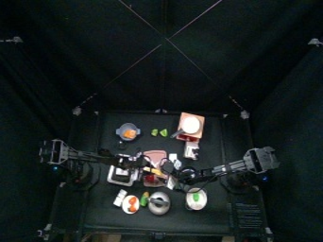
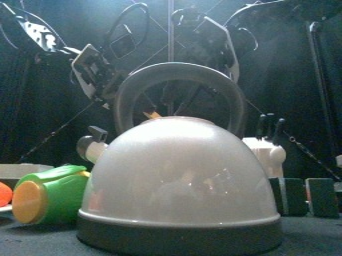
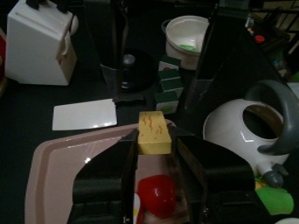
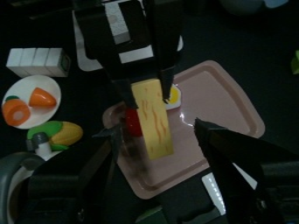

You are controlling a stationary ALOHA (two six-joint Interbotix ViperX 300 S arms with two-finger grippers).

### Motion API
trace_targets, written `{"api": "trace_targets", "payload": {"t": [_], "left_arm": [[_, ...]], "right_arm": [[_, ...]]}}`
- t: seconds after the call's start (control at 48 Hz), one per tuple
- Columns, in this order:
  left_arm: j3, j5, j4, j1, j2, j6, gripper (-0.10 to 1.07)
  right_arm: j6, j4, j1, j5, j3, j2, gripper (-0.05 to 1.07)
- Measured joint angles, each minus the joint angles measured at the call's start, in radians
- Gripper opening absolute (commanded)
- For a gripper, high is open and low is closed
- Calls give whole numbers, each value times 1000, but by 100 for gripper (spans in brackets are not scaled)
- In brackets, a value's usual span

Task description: Place egg block on rice

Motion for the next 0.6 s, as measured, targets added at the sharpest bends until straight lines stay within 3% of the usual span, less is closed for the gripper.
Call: {"api": "trace_targets", "payload": {"t": [0.25, 0.375, 0.604], "left_arm": [[104, 34, -8, 6, -110, 8, 56], [222, 80, -9, 5, -253, 8, 56], [367, 152, -9, 5, -476, 11, 56]], "right_arm": [[0, 8, -2, 51, 66, -52, 96], [0, 5, -8, 55, 98, -81, 96], [12, 3, -29, 57, 149, -137, 96]]}}
